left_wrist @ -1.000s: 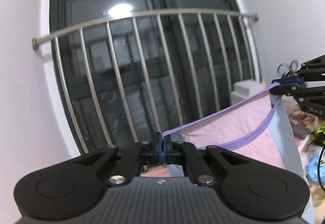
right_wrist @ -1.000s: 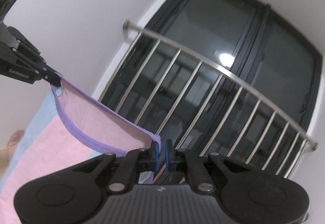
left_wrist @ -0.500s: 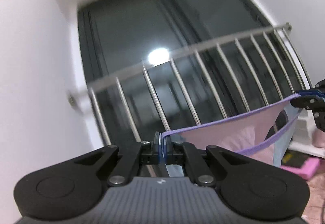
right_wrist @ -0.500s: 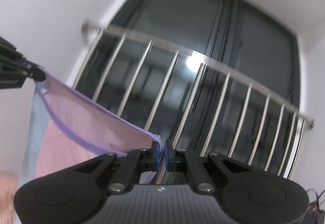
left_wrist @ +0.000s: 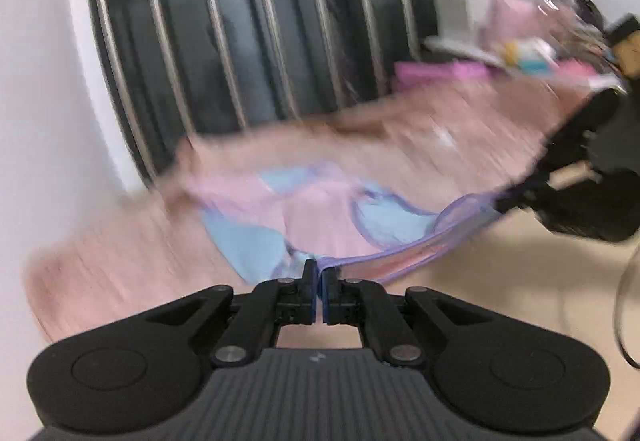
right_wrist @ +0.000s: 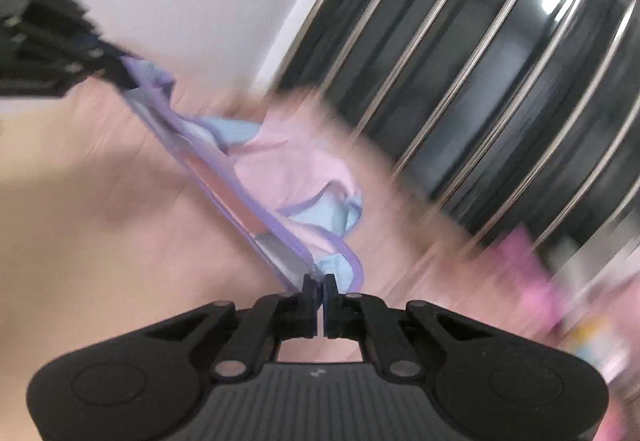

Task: Fold clothes
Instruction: 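Lay the stretched garment flat on the table beside the jacket with both grippers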

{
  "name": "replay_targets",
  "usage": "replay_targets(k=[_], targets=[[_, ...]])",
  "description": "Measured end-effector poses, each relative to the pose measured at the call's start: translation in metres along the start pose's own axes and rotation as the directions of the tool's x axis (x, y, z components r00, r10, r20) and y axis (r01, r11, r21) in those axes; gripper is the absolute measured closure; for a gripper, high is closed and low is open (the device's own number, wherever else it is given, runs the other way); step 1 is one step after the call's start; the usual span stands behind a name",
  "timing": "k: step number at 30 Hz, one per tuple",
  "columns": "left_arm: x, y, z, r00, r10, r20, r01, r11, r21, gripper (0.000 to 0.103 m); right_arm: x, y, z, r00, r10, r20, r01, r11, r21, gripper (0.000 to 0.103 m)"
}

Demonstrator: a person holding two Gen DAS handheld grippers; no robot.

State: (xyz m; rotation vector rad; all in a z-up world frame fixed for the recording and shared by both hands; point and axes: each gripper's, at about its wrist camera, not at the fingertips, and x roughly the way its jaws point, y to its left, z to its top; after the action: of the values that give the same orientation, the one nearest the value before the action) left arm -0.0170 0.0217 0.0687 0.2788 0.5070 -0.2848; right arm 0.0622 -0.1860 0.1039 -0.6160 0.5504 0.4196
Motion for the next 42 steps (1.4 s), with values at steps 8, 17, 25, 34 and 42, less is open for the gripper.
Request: replay_targets(k=[8, 17, 25, 34, 42], targets=[[-0.048, -0.032, -0.054, 0.993, -0.095, -0.069, 0.091, 0.994, -0.059, 0.1, -0.027, 0.029, -0.083, 0.994, 0.097, -0.057, -0.092, 0.993, 0.079, 0.102], [-0.119, -0.008, -0.048, 0.953, -0.303, 0.024, 0.303, 0.943, -0.138, 0.03, -0.106, 0.027, -0.159, 0.976, 0.205, -0.077, -0.18, 0.951, 0.251, 0.094], [0.016, 0.023, -0.035, 0.975, -0.048, -0.218, 0.003, 0.979, -0.202, 0.063, -0.063, 0.031, -0.119, 0.979, 0.195, 0.064, -0.205, 0.9, 0.385, 0.059], [0.019, 0.016, -0.05, 0.965, -0.171, -0.199, 0.112, 0.954, -0.278, 0.103, -0.009, 0.034, -0.11, 0.959, 0.282, 0.023, -0.264, 0.863, 0.432, 0.096], [-0.049, -0.028, -0.063, 0.919, -0.392, -0.04, 0.33, 0.822, -0.465, 0.097, 0.001, -0.009, -0.121, 0.986, -0.036, -0.162, 0.093, 0.929, 0.358, 0.097]])
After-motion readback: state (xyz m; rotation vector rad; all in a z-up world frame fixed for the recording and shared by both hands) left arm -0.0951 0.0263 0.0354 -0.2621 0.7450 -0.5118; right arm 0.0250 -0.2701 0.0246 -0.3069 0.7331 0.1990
